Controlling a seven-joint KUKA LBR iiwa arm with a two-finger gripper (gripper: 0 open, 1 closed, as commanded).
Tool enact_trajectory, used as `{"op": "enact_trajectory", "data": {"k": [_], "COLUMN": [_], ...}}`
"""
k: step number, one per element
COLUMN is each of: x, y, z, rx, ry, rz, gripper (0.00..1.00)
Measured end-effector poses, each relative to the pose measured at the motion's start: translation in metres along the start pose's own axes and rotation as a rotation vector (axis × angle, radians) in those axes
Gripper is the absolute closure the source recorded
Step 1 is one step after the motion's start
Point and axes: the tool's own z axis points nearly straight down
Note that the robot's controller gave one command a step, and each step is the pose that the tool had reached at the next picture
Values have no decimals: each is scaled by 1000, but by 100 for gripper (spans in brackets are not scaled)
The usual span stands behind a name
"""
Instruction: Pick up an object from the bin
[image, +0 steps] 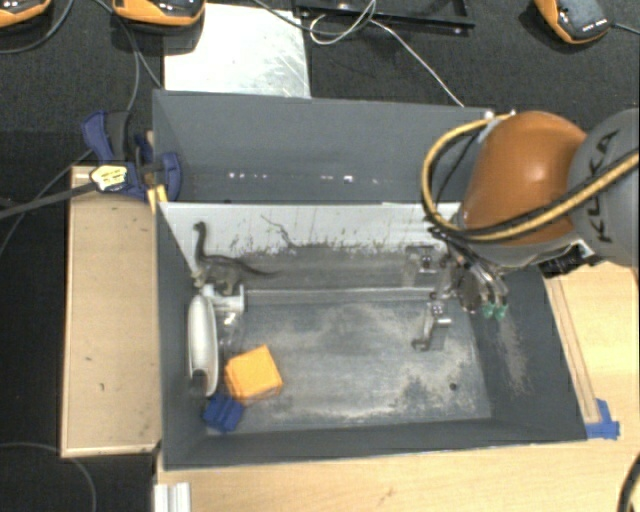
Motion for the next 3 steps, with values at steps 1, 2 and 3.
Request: {"op": "enact_trajectory", "data": {"k": [1, 2, 3], "x": [-2, 44, 32], "y": [0, 31, 52], "z": [-5, 20, -17], "rx": [0, 0, 1], "ry": [-9, -4, -9], "rz": [0, 203, -47], "gripper": [0, 0, 0]}}
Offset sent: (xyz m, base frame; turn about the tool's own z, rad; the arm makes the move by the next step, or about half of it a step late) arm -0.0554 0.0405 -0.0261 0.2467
